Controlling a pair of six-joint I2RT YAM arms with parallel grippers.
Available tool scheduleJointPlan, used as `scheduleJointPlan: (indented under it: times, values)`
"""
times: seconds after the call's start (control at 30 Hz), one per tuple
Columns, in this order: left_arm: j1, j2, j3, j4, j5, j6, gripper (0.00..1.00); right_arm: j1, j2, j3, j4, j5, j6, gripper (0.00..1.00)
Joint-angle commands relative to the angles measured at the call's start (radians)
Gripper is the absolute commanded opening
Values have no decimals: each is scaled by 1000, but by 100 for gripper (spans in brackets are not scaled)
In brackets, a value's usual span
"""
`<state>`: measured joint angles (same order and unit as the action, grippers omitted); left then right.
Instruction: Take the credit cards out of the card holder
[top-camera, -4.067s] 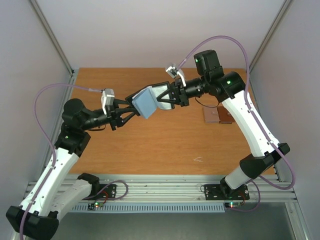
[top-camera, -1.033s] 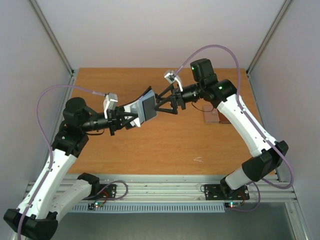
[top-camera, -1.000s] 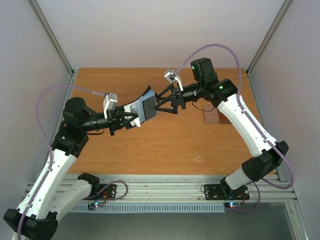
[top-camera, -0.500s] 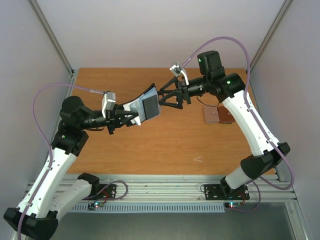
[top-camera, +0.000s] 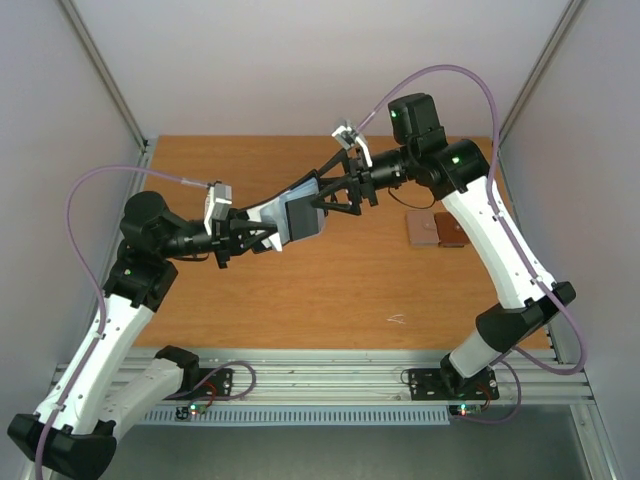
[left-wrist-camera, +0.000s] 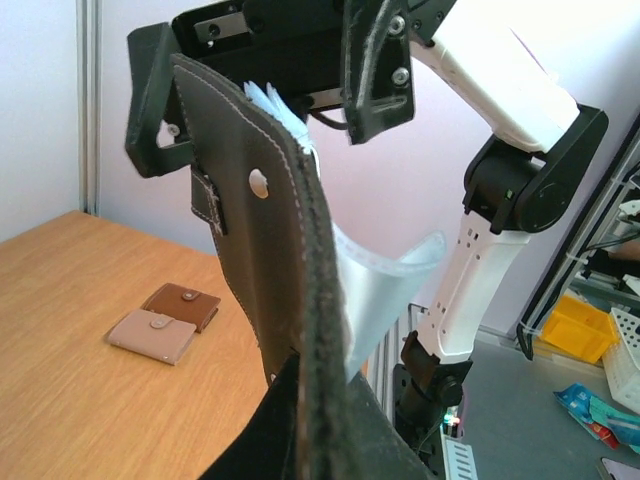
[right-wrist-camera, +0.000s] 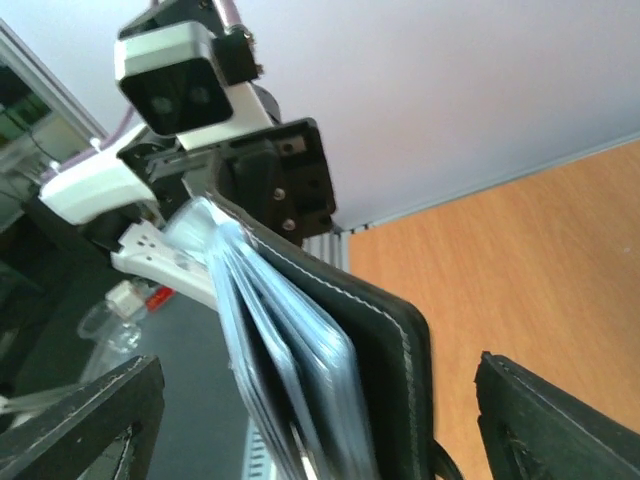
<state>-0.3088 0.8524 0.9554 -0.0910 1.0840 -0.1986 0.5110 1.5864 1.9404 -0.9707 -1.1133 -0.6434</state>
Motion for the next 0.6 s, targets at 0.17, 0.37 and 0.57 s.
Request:
scheduleJointPlan:
  times: [0.17, 0.37, 0.57]
  values:
    - [1, 4, 23, 105, -36, -66, 0, 43, 32, 52, -180, -71, -69, 44]
    - [1, 5, 6, 116, -89, -94, 0, 42, 12, 13, -143, -92, -51, 1]
    - [9, -26, -37, 33, -377, -141, 53, 20, -79, -102, 21, 107, 97, 1]
